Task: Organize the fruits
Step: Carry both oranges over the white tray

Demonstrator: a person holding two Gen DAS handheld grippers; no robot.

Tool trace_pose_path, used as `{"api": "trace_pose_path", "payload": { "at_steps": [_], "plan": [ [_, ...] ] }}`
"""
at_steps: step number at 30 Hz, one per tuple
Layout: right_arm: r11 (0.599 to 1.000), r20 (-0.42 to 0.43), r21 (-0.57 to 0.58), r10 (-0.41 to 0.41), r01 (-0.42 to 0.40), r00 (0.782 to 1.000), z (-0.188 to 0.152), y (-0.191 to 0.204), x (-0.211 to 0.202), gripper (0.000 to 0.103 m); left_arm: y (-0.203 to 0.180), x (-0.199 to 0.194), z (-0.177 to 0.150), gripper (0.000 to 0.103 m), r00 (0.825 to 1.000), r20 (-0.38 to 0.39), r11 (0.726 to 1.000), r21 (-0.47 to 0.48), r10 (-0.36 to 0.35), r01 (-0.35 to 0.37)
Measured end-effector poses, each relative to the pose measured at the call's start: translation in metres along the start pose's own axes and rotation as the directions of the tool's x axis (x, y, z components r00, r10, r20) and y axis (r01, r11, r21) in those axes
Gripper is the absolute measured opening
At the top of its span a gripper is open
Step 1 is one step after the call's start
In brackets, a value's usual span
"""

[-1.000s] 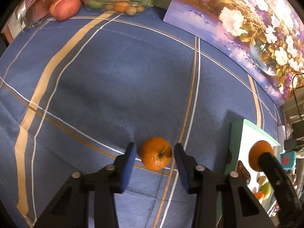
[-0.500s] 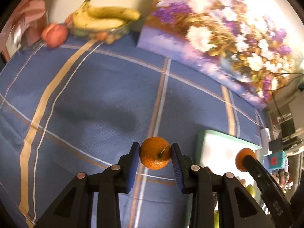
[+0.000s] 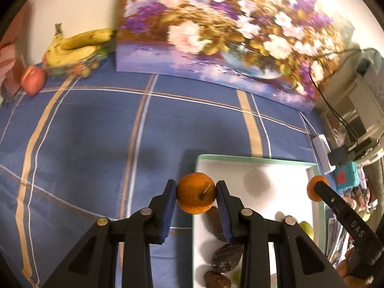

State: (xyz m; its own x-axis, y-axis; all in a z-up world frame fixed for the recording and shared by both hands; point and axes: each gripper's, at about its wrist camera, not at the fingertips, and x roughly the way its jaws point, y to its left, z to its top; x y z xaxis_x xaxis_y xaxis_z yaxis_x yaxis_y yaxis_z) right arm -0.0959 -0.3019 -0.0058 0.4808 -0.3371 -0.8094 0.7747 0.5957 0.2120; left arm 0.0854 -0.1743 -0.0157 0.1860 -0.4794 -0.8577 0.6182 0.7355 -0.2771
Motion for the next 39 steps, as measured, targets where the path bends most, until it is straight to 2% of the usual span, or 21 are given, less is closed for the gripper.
{"api": "trace_pose_path", "payload": {
  "at_steps": [10, 18, 29, 39],
  "plan": [
    [1.0, -0.016, 0.011, -0.02, 0.02, 1.0, 0.002, -0.02, 0.011, 0.038, -0.033, 0.029, -0.003, 0.036, 1.0, -0.027, 0.996, 0.089, 0.016, -0.013],
    [0.999, -0.072, -0.006, -0.049, 0.049, 0.996, -0.001, -0.026, 0.038, 0.038, -0.041, 0.058, -0.014, 0.036, 0.997, -0.068, 0.993, 0.118, 0.034, -0.025],
    [0.997, -0.139, -0.021, -0.076, 0.074, 0.987, -0.013, -0.03, 0.063, 0.038, -0.038, 0.076, -0.021, 0.036, 0.994, -0.103, 0.993, 0.118, 0.041, -0.029],
    [0.996, -0.145, -0.032, -0.085, 0.081, 0.986, -0.012, -0.028, 0.063, 0.038, -0.038, 0.077, -0.021, 0.036, 0.993, -0.116, 0.994, 0.109, 0.036, -0.023]
  ]
}}
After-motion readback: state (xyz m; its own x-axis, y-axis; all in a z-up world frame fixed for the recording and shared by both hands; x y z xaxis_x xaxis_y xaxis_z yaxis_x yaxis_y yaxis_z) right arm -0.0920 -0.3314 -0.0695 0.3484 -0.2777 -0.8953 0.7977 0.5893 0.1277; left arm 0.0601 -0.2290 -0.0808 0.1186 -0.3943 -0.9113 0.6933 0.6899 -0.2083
